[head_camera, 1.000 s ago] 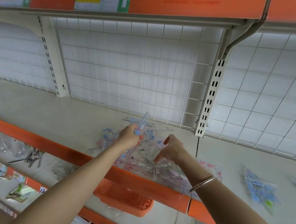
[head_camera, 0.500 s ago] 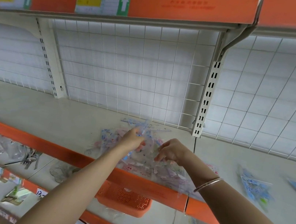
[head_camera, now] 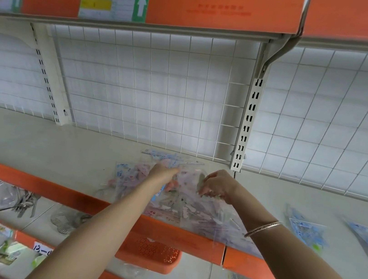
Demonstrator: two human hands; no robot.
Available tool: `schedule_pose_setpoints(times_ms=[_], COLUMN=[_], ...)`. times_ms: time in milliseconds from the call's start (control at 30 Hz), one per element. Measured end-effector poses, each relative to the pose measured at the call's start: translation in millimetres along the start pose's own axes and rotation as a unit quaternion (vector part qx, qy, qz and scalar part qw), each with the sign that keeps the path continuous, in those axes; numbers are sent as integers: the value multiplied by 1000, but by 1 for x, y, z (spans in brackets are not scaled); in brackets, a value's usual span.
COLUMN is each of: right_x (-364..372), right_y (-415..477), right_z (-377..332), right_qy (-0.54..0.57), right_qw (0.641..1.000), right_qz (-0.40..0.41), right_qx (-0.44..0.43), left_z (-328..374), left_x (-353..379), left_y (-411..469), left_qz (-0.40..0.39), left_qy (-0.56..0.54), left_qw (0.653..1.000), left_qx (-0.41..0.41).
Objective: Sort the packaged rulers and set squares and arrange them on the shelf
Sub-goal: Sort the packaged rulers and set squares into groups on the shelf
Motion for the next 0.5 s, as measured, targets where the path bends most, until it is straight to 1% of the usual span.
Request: schedule_pose_setpoints(times_ms=[67, 100, 233, 300, 400, 500], right_x=[-18, -23, -32, -28, -19, -15], right_y=[5, 7, 19, 31, 44, 53], right_z=[4, 5, 10, 13, 13, 11], right_qy=[69, 98, 173, 209, 217, 206], right_qw=[996, 993, 981, 974, 970, 973], right_qz=[48, 59, 82, 80, 86, 77], right_qx=[6, 9, 21, 43, 63, 66], left_z=[1, 3, 17, 20, 21, 19], left_x=[1, 2, 2, 5, 7, 11], left_y=[3, 4, 6, 11, 19, 28], left_qz=[-10, -13, 0, -12, -34, -82], left_qy=[40, 64, 150, 182, 233, 276], left_qw=[999, 998, 987, 981, 968, 953], left_qx=[10, 11, 50, 69, 88, 94])
Point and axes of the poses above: each hand's wrist, its own y-axis towards the middle knuckle, its own x-axis out of the palm, z = x × y, the point moved 8 cm from there along y, towards the middle knuckle, and after that the axes turned 7 degrees about x, right-handed, at the moved point
